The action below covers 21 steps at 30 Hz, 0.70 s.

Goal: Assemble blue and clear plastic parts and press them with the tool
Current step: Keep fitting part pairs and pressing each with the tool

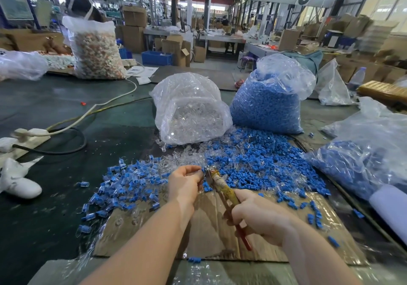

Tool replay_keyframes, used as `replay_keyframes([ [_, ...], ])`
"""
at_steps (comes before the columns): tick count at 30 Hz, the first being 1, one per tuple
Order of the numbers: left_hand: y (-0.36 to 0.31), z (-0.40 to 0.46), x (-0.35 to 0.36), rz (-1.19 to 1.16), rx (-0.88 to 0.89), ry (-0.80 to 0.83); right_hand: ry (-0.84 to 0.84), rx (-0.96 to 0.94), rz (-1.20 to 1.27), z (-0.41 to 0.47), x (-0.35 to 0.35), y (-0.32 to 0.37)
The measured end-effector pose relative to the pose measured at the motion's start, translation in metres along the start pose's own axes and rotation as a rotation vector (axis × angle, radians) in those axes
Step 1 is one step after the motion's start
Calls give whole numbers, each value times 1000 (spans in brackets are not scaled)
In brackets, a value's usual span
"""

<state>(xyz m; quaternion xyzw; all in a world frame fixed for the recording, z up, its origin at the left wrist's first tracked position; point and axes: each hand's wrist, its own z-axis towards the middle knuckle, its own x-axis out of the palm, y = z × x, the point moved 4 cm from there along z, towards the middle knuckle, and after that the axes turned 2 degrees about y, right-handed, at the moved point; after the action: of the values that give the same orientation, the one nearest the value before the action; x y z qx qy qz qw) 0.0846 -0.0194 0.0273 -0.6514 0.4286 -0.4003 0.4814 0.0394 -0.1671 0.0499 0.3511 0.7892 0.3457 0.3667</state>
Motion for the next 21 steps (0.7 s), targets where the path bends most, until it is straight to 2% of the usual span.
replay_keyframes([
  [5, 3, -3, 0, 5, -15, -8, -3, -30, -106, -3, 3, 4],
  [9, 3, -2, 1, -24, -44, -4, 3, -32, -81, -4, 5, 5],
  [18, 3, -2, 4, -43, -47, -9, -120, -74, -206, -4, 7, 7],
  [21, 4, -2, 4, -65, -56, 0, -85, -66, -14, -4, 11, 5],
])
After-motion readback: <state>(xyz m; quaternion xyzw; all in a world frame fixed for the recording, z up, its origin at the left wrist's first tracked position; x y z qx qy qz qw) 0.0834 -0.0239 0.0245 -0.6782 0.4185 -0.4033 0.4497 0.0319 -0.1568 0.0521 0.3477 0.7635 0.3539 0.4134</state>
